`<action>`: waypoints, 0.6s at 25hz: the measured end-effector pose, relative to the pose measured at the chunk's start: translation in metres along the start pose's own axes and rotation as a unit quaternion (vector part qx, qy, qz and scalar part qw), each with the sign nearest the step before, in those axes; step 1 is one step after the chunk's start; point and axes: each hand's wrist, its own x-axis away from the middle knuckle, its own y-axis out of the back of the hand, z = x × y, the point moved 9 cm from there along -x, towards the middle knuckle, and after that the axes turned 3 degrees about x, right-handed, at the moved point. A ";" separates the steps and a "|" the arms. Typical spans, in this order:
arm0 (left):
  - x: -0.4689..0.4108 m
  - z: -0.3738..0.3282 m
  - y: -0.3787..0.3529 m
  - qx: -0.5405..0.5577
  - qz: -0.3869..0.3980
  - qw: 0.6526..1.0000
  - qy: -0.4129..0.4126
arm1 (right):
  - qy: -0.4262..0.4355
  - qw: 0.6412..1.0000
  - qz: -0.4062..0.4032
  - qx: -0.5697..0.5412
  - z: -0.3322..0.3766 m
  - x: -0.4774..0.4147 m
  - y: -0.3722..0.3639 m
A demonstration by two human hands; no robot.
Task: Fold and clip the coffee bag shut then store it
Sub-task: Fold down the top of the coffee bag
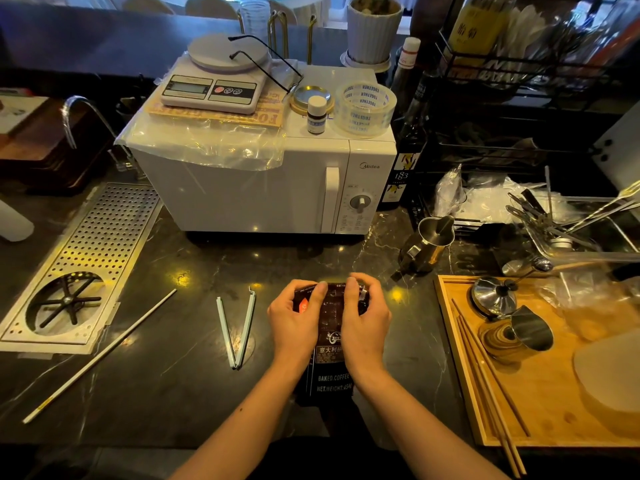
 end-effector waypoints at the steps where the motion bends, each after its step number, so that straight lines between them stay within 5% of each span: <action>1: 0.001 0.000 0.000 -0.004 -0.001 1.000 -0.003 | -0.003 1.000 0.011 -0.014 0.001 -0.002 0.000; 7: 0.002 0.001 0.001 -0.010 0.000 1.000 -0.004 | 0.026 0.996 0.088 -0.013 0.005 -0.019 -0.005; 15: 0.003 -0.001 0.000 -0.001 0.006 1.000 -0.006 | 0.032 0.996 0.080 -0.004 0.009 -0.013 -0.005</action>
